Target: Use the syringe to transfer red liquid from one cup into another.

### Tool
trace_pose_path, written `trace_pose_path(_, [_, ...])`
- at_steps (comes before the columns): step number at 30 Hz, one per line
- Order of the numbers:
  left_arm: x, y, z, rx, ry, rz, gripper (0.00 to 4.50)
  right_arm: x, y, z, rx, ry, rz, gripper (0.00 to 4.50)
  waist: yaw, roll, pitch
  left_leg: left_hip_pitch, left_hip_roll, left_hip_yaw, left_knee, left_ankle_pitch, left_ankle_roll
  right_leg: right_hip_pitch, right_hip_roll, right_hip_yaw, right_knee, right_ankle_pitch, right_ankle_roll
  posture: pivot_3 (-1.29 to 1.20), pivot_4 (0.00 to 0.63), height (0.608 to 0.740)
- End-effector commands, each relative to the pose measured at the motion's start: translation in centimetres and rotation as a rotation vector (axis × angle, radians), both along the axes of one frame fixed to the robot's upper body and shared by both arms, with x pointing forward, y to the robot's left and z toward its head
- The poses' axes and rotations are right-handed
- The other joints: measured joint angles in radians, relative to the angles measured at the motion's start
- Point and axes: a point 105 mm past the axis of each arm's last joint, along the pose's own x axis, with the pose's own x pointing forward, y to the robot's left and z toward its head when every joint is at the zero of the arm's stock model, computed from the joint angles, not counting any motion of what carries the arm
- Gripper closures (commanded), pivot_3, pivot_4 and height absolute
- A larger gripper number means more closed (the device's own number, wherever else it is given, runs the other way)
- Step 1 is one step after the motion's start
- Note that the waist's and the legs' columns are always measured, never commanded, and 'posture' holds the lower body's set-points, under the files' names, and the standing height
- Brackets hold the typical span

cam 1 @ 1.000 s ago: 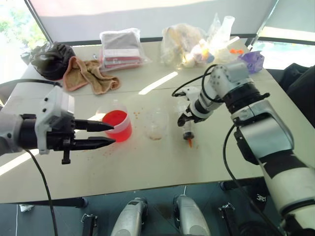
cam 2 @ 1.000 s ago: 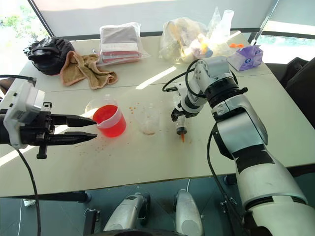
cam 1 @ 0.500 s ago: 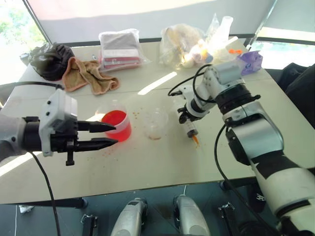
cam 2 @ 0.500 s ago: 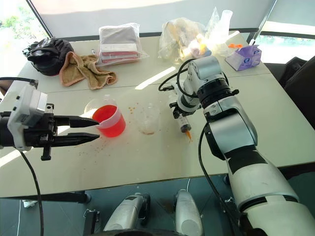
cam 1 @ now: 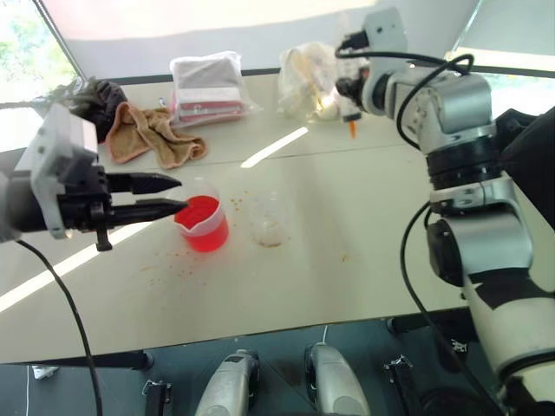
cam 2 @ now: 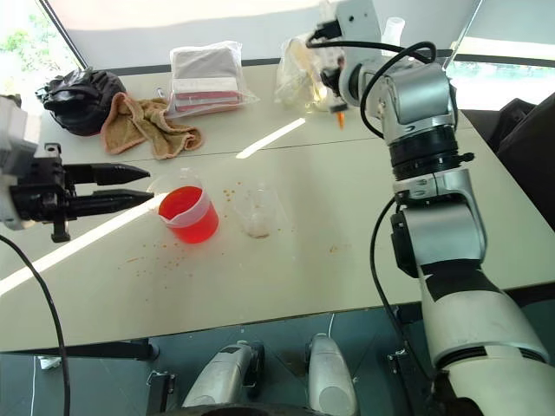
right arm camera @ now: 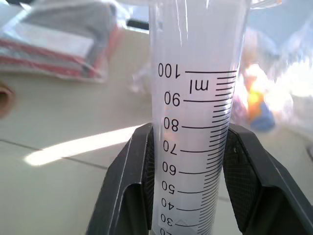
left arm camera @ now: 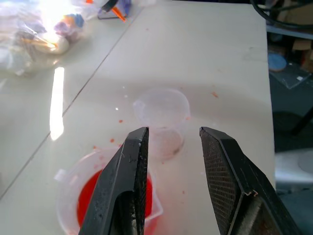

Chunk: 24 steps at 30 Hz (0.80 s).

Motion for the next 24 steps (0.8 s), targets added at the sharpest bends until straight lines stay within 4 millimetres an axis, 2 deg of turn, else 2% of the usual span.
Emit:
trace_pose_path(1, [0.6,1.3,1.9,0.042,-0.061,0.040,2.77,-4.9,6.8,6.6,0.288,-0.240,0.470,3.12,-0.004,0.000,0.000,0.000,0.000,0.000,0.000,0.000,0.000,0.000,0.000,0.000,0.000,0.000,0.000,0.00,0.150,0.736])
trace_pose_path(3, [1.0,2.0,2.6,0.037,-0.073,0.071,2.77,-7.1,8.8,7.1,0.384,-0.258,0.638,3.12,-0.007,0.000,0.001,0.000,0.001,-0.001,0.000,0.000,0.000,-0.001,0.001,0.000,0.001,0.000,0.000,0.00,0.150,0.736])
trace_pose_path(10, [1.0,3.6,3.1,0.062,-0.075,0.130,2.77,-11.5,12.1,4.3,0.459,-0.254,0.916,3.12,0.014,-0.003,-0.001,0.000,-0.001,-0.002,0.001,0.000,0.000,0.000,0.000,0.000,0.001,0.000,0.001,0.00,0.150,0.736])
trace_pose_path(17, [0.6,5.0,4.5,0.061,-0.105,0.198,2.77,-13.4,14.5,-0.5,0.377,-0.298,1.006,3.12,0.010,-0.003,-0.001,0.000,0.000,-0.002,0.001,0.000,-0.001,-0.002,0.000,0.000,0.004,0.001,0.001,0.00,0.150,0.736])
trace_pose_path(24, [0.6,5.5,5.5,0.051,-0.116,0.223,2.77,-14.0,16.8,-3.7,0.316,-0.337,1.018,3.12,0.009,-0.003,-0.001,0.001,-0.001,-0.002,0.001,0.001,-0.002,-0.002,0.000,0.001,0.005,0.001,0.001,0.00,0.150,0.736])
